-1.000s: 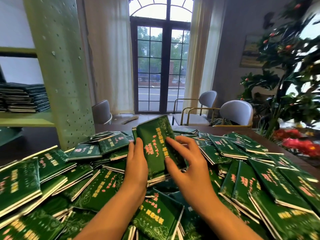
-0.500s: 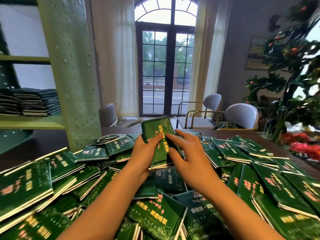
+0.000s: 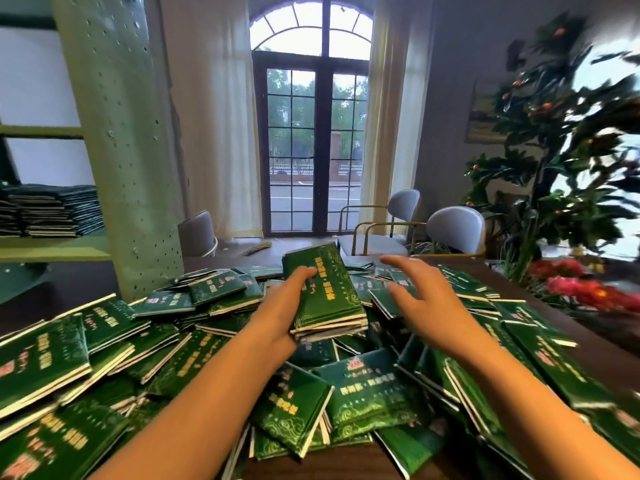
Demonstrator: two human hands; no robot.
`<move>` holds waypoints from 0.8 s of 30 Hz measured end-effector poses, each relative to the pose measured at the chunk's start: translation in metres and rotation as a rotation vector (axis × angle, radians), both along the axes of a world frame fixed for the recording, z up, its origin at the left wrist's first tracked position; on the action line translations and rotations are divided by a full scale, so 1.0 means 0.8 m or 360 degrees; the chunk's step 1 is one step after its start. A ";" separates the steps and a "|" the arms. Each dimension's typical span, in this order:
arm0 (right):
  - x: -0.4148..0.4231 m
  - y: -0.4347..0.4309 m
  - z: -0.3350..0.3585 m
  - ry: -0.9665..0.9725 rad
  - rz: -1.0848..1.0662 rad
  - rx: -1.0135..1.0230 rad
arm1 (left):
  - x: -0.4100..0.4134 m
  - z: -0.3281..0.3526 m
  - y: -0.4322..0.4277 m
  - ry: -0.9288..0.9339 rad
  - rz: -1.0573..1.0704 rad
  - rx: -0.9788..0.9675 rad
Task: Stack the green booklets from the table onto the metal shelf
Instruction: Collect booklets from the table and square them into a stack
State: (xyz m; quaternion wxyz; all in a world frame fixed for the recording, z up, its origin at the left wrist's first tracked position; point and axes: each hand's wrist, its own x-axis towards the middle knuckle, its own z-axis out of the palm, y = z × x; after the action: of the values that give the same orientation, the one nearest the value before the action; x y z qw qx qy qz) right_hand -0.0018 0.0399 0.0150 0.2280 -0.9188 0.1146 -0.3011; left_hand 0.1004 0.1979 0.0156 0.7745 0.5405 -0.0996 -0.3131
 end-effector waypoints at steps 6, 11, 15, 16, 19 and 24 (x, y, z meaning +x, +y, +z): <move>-0.047 -0.053 -0.026 0.0333 -0.0313 -0.0170 | -0.043 -0.019 -0.019 0.0107 -0.0115 0.0023; -0.081 -0.075 -0.043 0.0704 -0.0546 -0.0282 | -0.066 -0.030 -0.037 0.0100 -0.0159 0.0083; -0.105 -0.073 -0.044 0.0885 -0.0590 -0.0372 | -0.073 -0.040 -0.045 0.0004 -0.0198 0.0111; -0.112 -0.072 -0.042 0.0941 -0.0582 -0.0400 | -0.073 -0.044 -0.044 -0.0051 -0.0218 0.0117; -0.126 -0.069 -0.040 0.1129 -0.0540 -0.0366 | -0.078 -0.048 -0.044 0.0041 -0.0254 0.0123; -0.131 -0.075 -0.058 0.1108 -0.0532 -0.0199 | -0.090 -0.056 -0.043 0.0035 -0.0275 0.0114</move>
State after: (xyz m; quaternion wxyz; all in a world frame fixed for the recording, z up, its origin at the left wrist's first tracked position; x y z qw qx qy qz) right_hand -0.1067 -0.0197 -0.0314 0.0669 -0.9468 0.3147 -0.0109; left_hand 0.0286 0.1632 -0.0292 0.7258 0.5539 -0.1261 -0.3879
